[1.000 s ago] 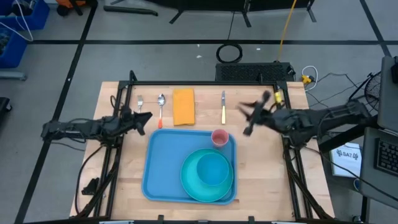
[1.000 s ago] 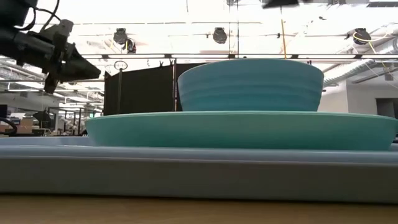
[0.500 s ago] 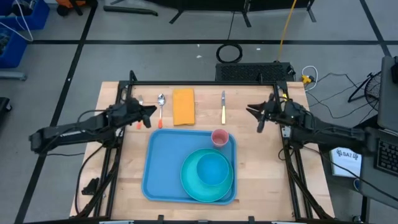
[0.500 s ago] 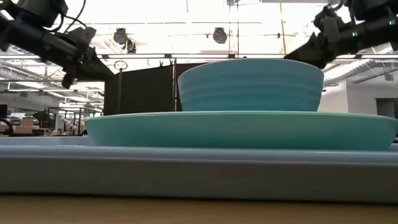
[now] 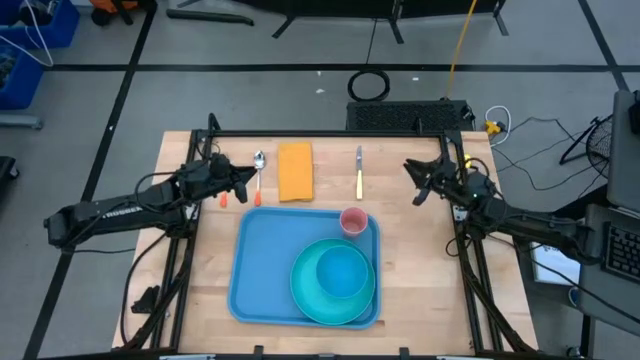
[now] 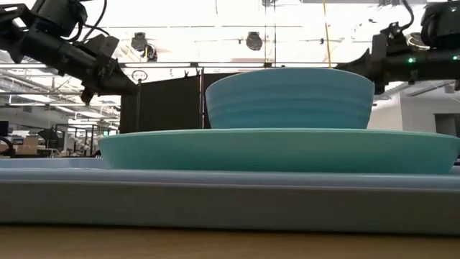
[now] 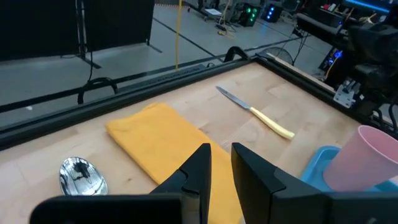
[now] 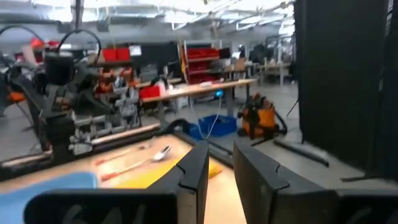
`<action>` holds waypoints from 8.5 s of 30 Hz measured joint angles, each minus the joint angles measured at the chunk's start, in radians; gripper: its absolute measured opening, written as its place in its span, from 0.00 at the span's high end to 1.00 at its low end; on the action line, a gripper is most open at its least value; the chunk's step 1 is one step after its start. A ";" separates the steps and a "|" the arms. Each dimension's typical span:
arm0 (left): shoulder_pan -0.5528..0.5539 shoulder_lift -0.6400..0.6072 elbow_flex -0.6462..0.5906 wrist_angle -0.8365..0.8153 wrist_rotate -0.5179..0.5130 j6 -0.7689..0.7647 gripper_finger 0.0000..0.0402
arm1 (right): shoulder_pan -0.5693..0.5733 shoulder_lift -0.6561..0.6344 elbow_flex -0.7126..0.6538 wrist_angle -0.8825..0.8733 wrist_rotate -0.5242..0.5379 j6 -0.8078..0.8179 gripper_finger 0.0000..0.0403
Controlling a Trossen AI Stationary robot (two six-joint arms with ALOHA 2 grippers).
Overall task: Set up tray
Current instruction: Put the yellow napkin on the blue serving tray to the left of the light blue plate
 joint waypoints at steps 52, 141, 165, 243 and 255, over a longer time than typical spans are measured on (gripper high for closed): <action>0.591 1.176 0.695 -0.216 0.692 0.049 0.37 | 0.003 -0.017 -0.007 -0.129 0.023 0.057 0.84; 0.248 0.852 0.710 -0.278 0.349 0.235 1.00 | 0.003 -0.017 -0.007 -0.103 0.021 0.057 0.84; -0.501 0.489 0.710 -0.563 -0.304 -0.026 1.00 | 0.002 -0.017 -0.007 -0.099 0.022 0.057 0.84; -1.214 0.687 0.290 -0.667 -0.603 -1.594 1.00 | 0.003 -0.016 -0.007 0.007 -0.006 0.128 0.84; -1.079 0.687 0.290 -0.696 -0.531 -1.337 1.00 | 0.003 -0.016 -0.007 0.006 -0.006 0.128 0.84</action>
